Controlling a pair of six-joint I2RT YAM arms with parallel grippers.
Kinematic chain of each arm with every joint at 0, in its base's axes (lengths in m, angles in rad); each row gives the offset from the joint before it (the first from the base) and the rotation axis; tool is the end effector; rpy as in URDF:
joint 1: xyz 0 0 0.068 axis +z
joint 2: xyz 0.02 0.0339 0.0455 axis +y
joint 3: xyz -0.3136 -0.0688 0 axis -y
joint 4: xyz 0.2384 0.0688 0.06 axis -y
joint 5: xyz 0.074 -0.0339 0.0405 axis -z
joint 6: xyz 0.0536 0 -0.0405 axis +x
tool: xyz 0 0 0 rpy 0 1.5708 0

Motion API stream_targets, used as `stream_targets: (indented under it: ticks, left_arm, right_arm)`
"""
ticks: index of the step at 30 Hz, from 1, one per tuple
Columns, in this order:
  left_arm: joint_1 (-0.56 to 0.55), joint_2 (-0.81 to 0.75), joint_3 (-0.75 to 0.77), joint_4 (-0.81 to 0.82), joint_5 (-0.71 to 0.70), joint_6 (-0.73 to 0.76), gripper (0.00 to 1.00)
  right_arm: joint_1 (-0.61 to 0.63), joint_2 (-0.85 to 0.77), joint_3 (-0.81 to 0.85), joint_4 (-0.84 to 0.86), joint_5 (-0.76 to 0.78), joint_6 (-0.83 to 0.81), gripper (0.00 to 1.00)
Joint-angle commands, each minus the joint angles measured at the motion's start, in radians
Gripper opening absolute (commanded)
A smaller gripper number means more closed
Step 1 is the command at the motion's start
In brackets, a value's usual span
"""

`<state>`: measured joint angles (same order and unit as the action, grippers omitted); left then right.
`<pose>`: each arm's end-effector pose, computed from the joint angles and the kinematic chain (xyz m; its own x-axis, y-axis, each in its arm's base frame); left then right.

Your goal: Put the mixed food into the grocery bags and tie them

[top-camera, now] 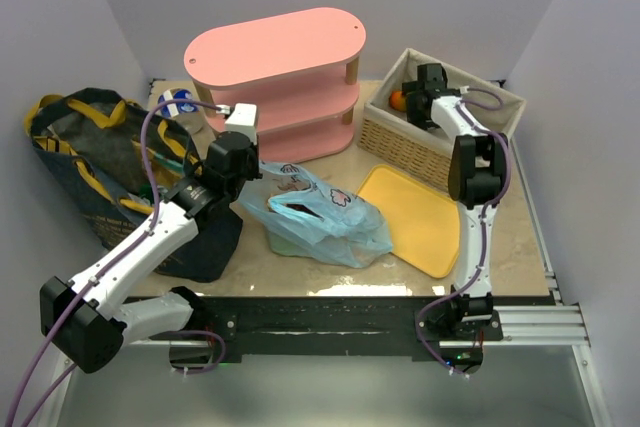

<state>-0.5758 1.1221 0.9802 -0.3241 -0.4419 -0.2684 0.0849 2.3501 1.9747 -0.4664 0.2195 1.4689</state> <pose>0.2120 -0.1103 0.3667 -0.4089 -0.0203 -0.9123 0.0657 0.9965 -0.0516 0.5673 0.0366 0.2108 -0.0142 0.9732 -0.2293 0.7456 0.1631 0.6461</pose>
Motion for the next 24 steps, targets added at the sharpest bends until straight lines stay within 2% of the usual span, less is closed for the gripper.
stream_targets:
  ticks: [1, 6, 12, 15, 16, 18, 19, 21, 22, 24]
  left_arm:
    - [0.008, -0.002, 0.038, 0.039, -0.024, 0.009, 0.00]
    - [0.010, -0.011, 0.034, 0.031, -0.038, 0.003, 0.00]
    - [0.010, -0.021, 0.031, 0.030, -0.046, -0.005, 0.00]
    - [0.010, -0.027, 0.029, 0.027, -0.050, 0.000, 0.00]
    - [0.008, -0.030, 0.031, 0.023, -0.052, -0.002, 0.00]
    - [0.008, -0.038, 0.029, 0.020, -0.054, 0.001, 0.00]
    - [0.008, -0.039, 0.031, 0.017, -0.052, 0.001, 0.00]
    - [0.008, -0.048, 0.028, 0.014, -0.054, 0.003, 0.00]
    - [0.008, -0.051, 0.028, 0.013, -0.054, 0.006, 0.00]
    - [0.008, -0.059, 0.023, 0.013, -0.050, 0.014, 0.00]
  right_arm:
    - [0.007, 0.029, 0.055, -0.035, 0.070, 0.090, 0.97]
    - [0.009, 0.046, 0.047, 0.021, 0.119, 0.080, 0.97]
    - [0.009, 0.095, 0.087, -0.020, 0.156, 0.082, 0.94]
    - [0.007, 0.095, 0.061, 0.027, 0.153, 0.074, 0.79]
    - [0.007, 0.092, 0.052, 0.044, 0.159, 0.053, 0.69]
    - [0.009, 0.068, 0.049, 0.064, 0.170, 0.010, 0.56]
    - [0.012, 0.051, 0.030, 0.075, 0.182, -0.011, 0.46]
    - [0.012, 0.000, -0.012, 0.126, 0.192, -0.065, 0.35]
    - [0.012, -0.064, -0.077, 0.149, 0.195, -0.080, 0.25]
    - [0.012, -0.144, -0.155, 0.244, 0.189, -0.146, 0.15]
